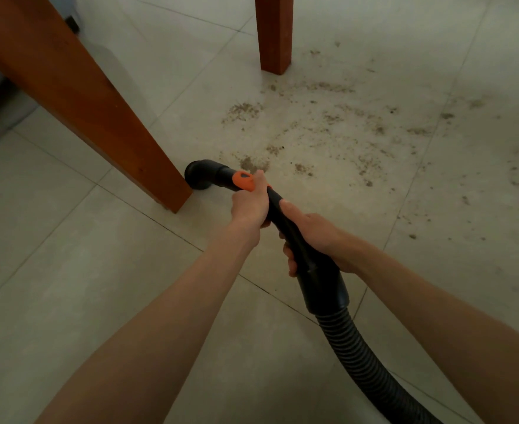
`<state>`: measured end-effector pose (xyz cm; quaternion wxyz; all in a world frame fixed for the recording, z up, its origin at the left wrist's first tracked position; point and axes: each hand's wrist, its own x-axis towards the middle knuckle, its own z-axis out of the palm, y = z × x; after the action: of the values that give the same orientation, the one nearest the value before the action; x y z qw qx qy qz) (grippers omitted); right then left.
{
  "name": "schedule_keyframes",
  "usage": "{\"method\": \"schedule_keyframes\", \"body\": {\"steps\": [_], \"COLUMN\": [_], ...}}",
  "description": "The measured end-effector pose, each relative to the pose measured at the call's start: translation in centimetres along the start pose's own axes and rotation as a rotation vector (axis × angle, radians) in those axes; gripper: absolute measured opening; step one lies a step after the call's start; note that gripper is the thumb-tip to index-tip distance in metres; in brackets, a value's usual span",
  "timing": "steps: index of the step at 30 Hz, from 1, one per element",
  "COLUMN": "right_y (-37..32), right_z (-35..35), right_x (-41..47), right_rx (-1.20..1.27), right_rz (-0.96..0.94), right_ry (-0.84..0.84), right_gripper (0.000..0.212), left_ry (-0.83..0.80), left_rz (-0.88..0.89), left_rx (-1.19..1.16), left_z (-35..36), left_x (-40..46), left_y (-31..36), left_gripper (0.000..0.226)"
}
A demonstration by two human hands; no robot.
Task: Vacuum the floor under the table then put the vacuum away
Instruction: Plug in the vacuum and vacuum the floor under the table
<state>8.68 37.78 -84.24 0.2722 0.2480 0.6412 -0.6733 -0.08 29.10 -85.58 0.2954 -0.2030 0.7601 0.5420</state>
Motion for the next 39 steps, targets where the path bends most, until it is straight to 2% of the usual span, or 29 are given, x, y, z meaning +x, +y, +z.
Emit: {"method": "schedule_keyframes", "body": {"steps": [6,15,18,21,27,31,39], "right_y": [-0.1,-2.7,-2.3,-1.8,0.3,0.0,-0.2], "right_z": [-0.1,3.2,3.6,3.0,1.3,2.0,2.9], "right_x": [0.1,3.0,3.7,3.8,2.2,2.5,3.4], "right_rx": [0.027,-0.098,-0.168,-0.169,-0.068,-0.094,-0.283], "right_rz": [0.015,-0.128,-0.176,-0.189,-0.093,-0.220,-0.335], "right_ry": [0.009,0.065,0.107,0.131,0.033,0.173,0.344], "right_gripper": [0.055,0.051,0.050,0.047,0.053,0.040,0.035], "left_ry": [-0.034,0.116,0.084,0.024,-0.005,0.000,-0.068], "left_rz": [0.036,0.003,-0.018,-0.028,-0.022,-0.031,-0.015], "left_rx": [0.017,-0.158,-0.171,-0.210,-0.291,-0.295,-0.333], "left_z": [0.4,-2.3,-2.8,-2.6,-2.2,-2.5,-3.3], "left_x": [-0.3,1.9,2.5,2.6,3.1,4.0,3.9], "left_y": [-0.2,1.0,1.2,1.4,2.9,3.8,4.4], "left_gripper": [0.053,0.040,0.047,0.041,0.035,0.047,0.052]}}
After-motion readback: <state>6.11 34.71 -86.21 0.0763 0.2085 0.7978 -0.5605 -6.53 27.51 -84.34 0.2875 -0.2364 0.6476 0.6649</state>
